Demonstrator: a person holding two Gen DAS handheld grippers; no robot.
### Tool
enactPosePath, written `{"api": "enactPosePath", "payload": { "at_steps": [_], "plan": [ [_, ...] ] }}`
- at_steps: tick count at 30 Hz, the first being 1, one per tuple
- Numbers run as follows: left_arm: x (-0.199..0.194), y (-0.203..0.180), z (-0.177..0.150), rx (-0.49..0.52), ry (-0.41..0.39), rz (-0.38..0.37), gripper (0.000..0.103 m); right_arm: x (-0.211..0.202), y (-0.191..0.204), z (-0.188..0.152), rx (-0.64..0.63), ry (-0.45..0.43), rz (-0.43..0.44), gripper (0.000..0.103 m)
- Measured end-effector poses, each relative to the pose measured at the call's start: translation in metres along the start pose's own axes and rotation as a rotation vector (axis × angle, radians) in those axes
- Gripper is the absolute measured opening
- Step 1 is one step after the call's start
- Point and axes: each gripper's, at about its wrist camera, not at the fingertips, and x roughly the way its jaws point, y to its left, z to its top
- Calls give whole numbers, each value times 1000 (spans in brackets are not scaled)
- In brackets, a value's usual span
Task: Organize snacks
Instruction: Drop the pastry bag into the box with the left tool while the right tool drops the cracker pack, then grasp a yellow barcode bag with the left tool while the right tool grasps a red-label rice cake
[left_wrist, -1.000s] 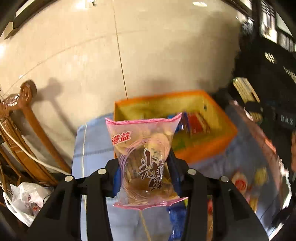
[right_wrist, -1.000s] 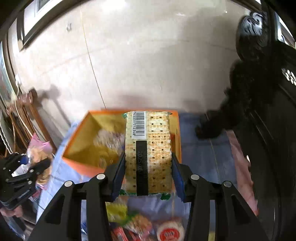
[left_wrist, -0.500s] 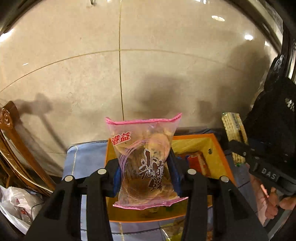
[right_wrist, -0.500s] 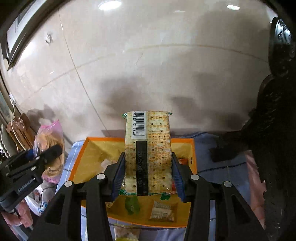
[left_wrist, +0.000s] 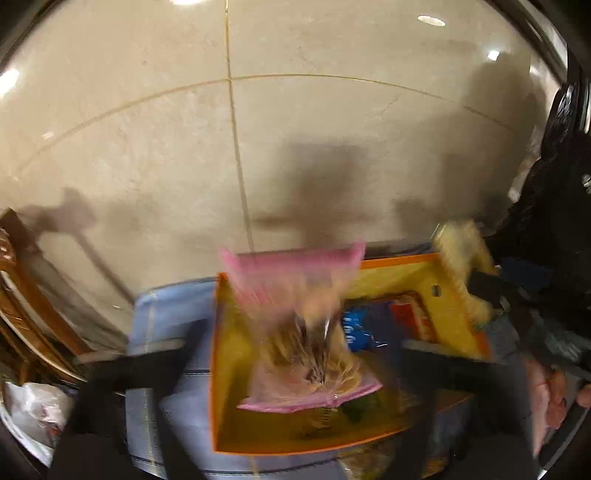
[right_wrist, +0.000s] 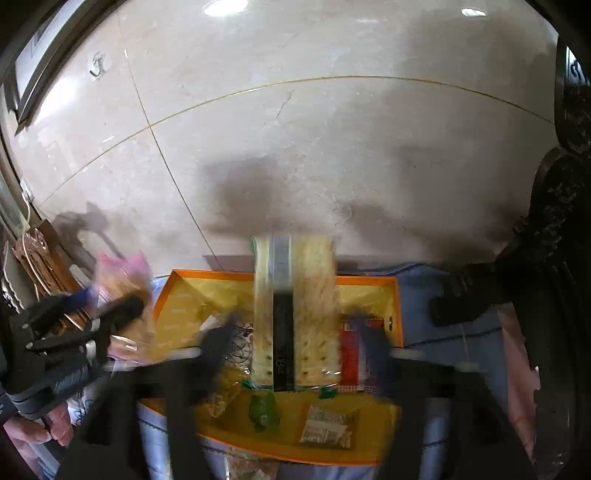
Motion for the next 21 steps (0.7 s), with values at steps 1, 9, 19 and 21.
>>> {"api": "enactPosePath", "payload": {
  "at_steps": [1, 9, 19, 21],
  "plan": [
    [-2, 0, -4, 23, -15, 22, 99, -4, -1, -4, -5, -20, -32, 99],
    [-19, 27, -95, -6, 133, -33, 99, -40, -25, -61, -31, 70, -52, 99],
    [-55, 53, -303, -84, 319, -139, 99, -8, -77, -239, -109, 433, -195, 99],
    [-46, 51, -324, -77, 374, -121, 99, -1, -80, -256, -118, 453, -208, 99]
  ]
}}
